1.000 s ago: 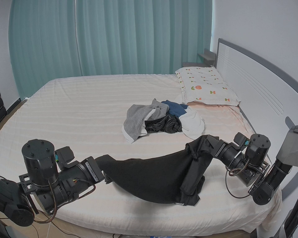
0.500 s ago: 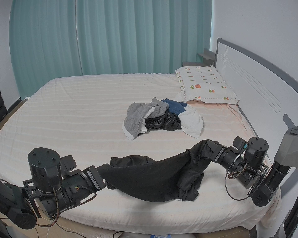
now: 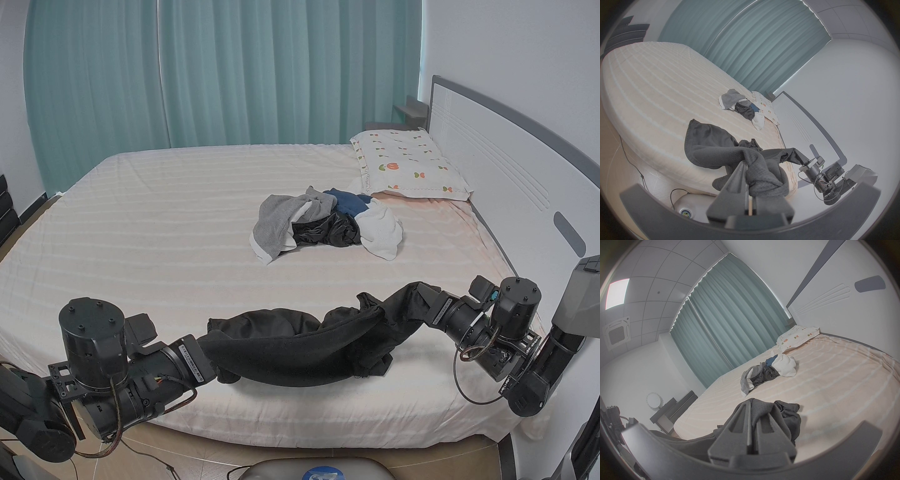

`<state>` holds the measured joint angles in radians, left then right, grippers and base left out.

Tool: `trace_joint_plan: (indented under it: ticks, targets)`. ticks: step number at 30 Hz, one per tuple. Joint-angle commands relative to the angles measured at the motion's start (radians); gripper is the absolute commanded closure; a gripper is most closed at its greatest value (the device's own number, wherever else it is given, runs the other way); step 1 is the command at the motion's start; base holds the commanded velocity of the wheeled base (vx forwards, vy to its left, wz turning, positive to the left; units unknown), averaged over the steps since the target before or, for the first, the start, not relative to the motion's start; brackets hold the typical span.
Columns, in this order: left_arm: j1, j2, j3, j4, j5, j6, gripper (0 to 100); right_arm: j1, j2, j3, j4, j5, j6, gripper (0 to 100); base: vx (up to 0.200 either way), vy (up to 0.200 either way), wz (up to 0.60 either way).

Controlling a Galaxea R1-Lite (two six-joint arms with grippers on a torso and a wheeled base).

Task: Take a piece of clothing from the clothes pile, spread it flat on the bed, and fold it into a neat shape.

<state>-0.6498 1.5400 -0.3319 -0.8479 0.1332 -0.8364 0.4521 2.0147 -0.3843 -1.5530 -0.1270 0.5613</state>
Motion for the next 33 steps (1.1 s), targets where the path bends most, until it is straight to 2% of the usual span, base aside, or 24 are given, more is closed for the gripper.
trace_joint_plan:
  ticks: [1, 13, 33]
  targets:
    - [-0.001, 0.009, 0.001, 0.000, 0.000, -0.001, 100, 0.002, -0.002, 0.001, -0.009, 0.000, 0.000, 100, 0.000, 0.000, 0.00]
    - [0.015, 0.009, -0.012, 0.000, 0.002, -0.004, 100, 0.011, -0.001, 0.007, -0.009, 0.000, 0.000, 100, 0.000, 0.000, 0.00]
    - [0.070, -0.001, -0.044, 0.000, 0.008, -0.015, 100, 0.026, -0.010, 0.005, -0.009, 0.000, -0.001, 100, 0.000, 0.200, 0.00]
